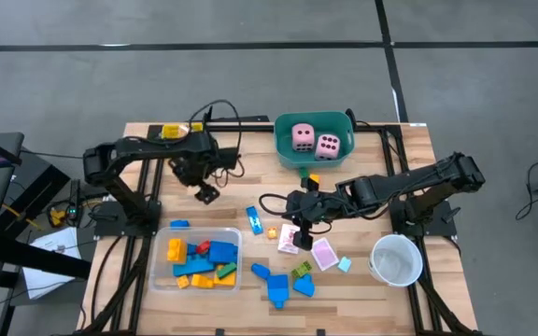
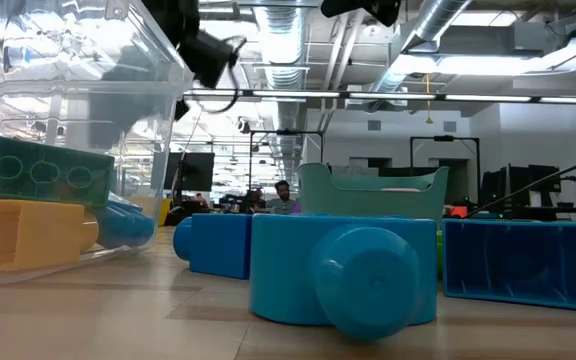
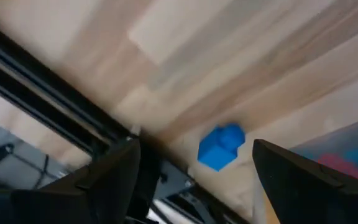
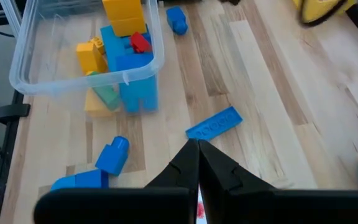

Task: Pick & Place Toys
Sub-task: Put the blue game piece into the transparent bin

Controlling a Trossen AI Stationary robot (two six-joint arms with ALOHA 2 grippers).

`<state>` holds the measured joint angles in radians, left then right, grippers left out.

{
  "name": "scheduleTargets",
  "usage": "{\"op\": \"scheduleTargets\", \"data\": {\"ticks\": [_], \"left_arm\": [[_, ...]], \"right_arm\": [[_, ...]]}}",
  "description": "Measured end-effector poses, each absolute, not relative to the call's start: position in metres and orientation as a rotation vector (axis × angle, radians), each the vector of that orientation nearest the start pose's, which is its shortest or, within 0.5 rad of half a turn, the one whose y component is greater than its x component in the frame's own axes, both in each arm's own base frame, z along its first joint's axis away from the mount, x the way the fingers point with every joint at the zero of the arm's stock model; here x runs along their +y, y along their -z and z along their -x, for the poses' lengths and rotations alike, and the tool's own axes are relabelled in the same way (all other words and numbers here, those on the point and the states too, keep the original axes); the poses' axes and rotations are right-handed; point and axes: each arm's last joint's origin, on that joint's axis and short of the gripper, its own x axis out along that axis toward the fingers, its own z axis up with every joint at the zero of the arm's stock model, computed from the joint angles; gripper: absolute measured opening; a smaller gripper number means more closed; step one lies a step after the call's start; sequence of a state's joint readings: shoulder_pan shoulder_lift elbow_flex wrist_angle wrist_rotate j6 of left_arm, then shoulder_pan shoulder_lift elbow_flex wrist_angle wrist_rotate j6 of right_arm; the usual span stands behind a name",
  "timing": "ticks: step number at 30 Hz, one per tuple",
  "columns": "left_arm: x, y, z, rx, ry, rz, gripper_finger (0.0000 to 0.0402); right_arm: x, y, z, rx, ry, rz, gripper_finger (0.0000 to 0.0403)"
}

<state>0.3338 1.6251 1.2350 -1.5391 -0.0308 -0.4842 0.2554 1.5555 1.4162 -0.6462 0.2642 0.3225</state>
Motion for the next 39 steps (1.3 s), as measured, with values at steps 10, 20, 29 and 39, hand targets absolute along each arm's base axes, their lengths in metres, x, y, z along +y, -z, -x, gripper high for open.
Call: {"op": "scheduleTargets", "data": {"ticks": [10, 20, 29, 39], "left_arm": [[0.050, -0.182, -0.204, 2.071, -0.647, 0.647, 0.0305], [0.021, -0.161, -0.202, 2.073, -0.493, 0.646, 0.0305], [0.008, -0.150, -0.203, 2.034, -0.391, 0.615, 0.0305], [0.009, -0.140, -0.197, 2.022, -0.428, 0.573, 0.0305]], "right_arm": [[0.077, -0.325, -0.326, 0.749, 0.124, -0.090, 0.0000], [0.077, -0.325, -0.326, 0.749, 0.120, -0.080, 0.0000], [0.077, -0.325, -0.326, 0.749, 0.119, -0.075, 0.0000], [0.077, -0.325, -0.326, 0.749, 0.118, -0.073, 0.0000]]}}
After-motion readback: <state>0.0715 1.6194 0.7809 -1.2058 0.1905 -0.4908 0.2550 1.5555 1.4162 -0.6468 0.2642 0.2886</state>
